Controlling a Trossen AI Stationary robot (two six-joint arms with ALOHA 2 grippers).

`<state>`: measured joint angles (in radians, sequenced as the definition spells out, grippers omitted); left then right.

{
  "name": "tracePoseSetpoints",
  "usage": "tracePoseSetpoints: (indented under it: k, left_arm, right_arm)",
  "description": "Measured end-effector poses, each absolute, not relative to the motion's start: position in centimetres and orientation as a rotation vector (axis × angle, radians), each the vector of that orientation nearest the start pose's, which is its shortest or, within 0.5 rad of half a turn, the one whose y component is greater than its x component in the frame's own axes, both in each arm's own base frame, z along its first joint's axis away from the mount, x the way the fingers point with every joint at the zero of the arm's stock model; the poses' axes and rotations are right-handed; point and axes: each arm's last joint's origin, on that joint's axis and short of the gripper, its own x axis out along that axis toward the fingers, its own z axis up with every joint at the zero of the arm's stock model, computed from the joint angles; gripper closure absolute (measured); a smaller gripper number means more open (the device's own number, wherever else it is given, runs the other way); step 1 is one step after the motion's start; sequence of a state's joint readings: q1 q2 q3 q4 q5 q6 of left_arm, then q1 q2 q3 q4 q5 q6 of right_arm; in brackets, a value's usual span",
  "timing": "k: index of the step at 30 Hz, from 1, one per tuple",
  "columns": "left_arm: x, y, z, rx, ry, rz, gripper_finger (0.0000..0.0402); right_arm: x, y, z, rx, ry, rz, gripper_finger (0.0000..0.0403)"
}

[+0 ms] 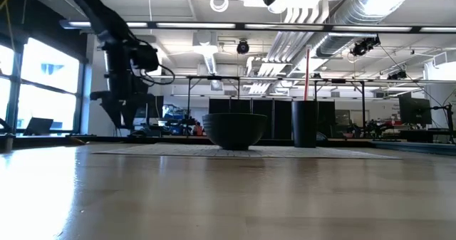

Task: Pick & Place Utensil
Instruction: Put the green spoon into the black bowl

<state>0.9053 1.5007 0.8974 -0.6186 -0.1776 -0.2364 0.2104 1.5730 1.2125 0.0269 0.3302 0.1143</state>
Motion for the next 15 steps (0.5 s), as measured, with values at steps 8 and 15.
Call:
tracePoseSetpoints:
  k: [8,15]
  left_arm:
    - [15.1,26.0,18.9,-0.686,1.399,1.025,0.0225]
    - [12.7,28.8,19.1,-0.779,1.346,1.110,0.0234]
  right_arm:
    - [35.3,7.4,30.5,0.019,0.322,-0.116,0.0237]
    - [34.9,8.9,30.4,-0.004,0.339,-0.086,0.0237]
